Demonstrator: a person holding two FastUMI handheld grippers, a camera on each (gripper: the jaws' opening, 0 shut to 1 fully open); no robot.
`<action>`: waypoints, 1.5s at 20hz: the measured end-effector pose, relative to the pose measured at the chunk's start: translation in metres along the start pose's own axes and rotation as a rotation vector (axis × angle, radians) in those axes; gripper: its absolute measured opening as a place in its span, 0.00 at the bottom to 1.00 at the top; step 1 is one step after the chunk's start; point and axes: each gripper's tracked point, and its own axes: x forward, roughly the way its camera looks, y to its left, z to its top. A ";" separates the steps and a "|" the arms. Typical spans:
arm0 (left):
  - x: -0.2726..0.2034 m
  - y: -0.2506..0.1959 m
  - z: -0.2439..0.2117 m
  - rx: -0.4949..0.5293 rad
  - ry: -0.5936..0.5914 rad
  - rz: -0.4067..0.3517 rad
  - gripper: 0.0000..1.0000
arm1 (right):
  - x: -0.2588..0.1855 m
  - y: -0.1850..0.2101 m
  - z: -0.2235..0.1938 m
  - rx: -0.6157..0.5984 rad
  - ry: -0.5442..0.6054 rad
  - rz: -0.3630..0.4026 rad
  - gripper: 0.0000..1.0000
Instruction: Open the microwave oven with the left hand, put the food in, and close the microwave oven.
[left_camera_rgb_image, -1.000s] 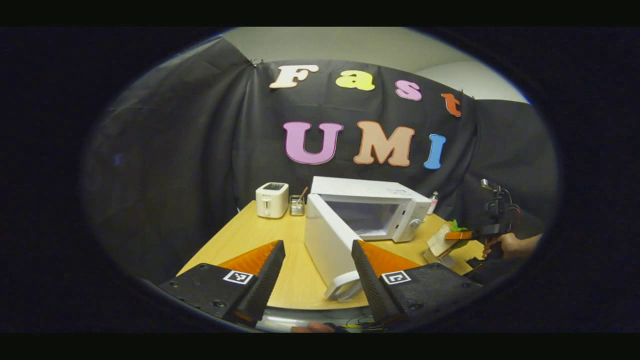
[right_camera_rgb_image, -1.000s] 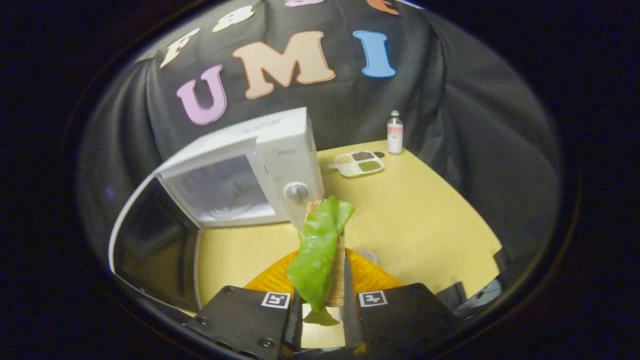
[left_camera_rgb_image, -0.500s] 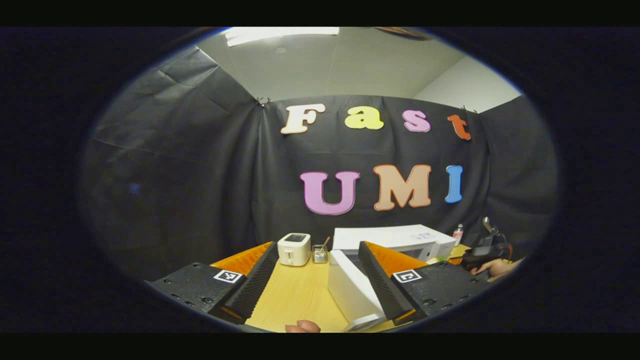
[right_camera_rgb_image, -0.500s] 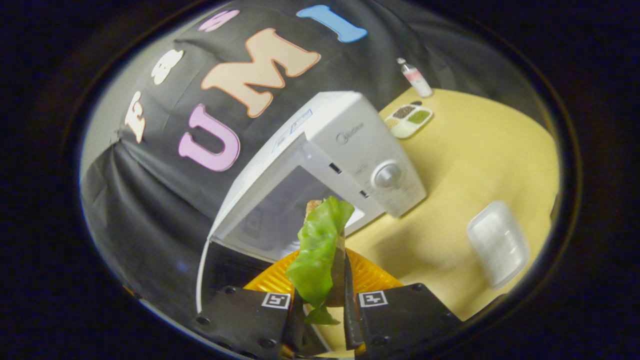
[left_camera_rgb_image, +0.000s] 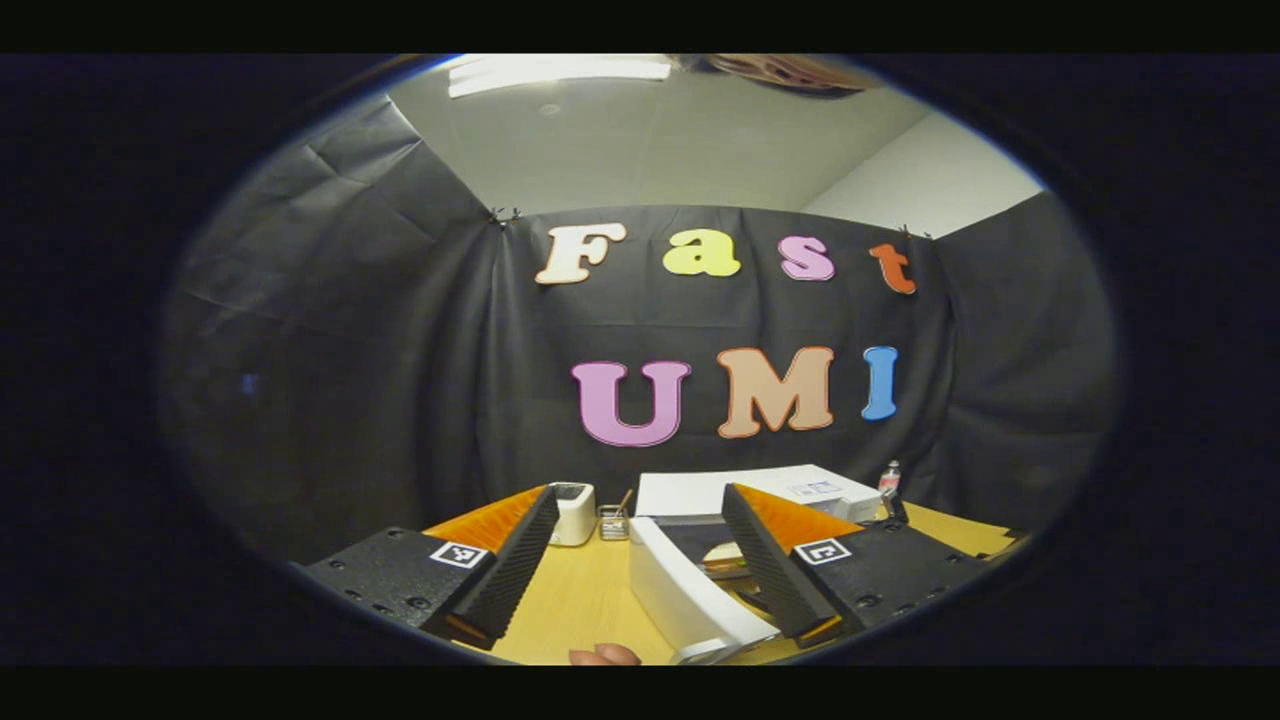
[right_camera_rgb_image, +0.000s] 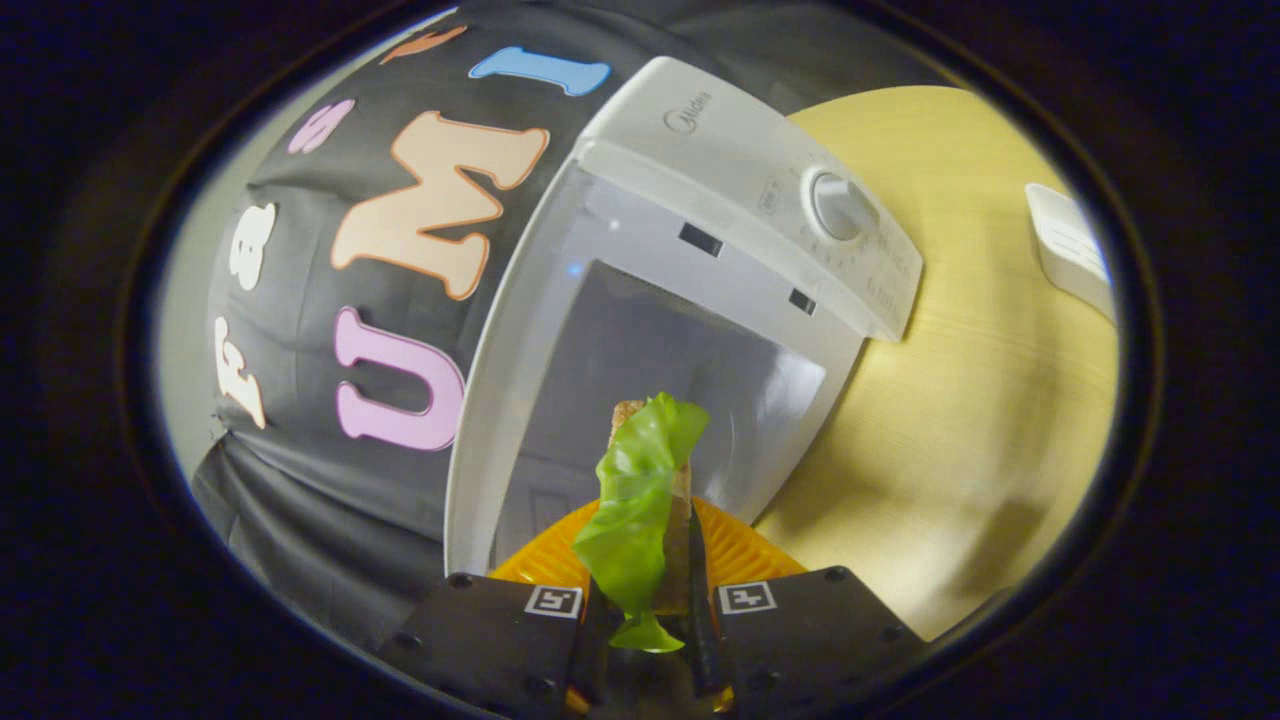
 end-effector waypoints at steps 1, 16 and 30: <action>-0.001 0.006 -0.005 -0.001 0.019 0.015 0.98 | 0.008 0.003 -0.003 0.013 -0.016 -0.002 0.35; -0.016 0.081 -0.040 0.016 0.132 0.183 0.95 | 0.090 0.001 -0.007 -0.073 -0.189 -0.040 0.27; -0.015 0.076 -0.052 -0.002 0.164 0.159 0.97 | 0.099 -0.010 0.007 -0.944 -0.175 -0.087 0.91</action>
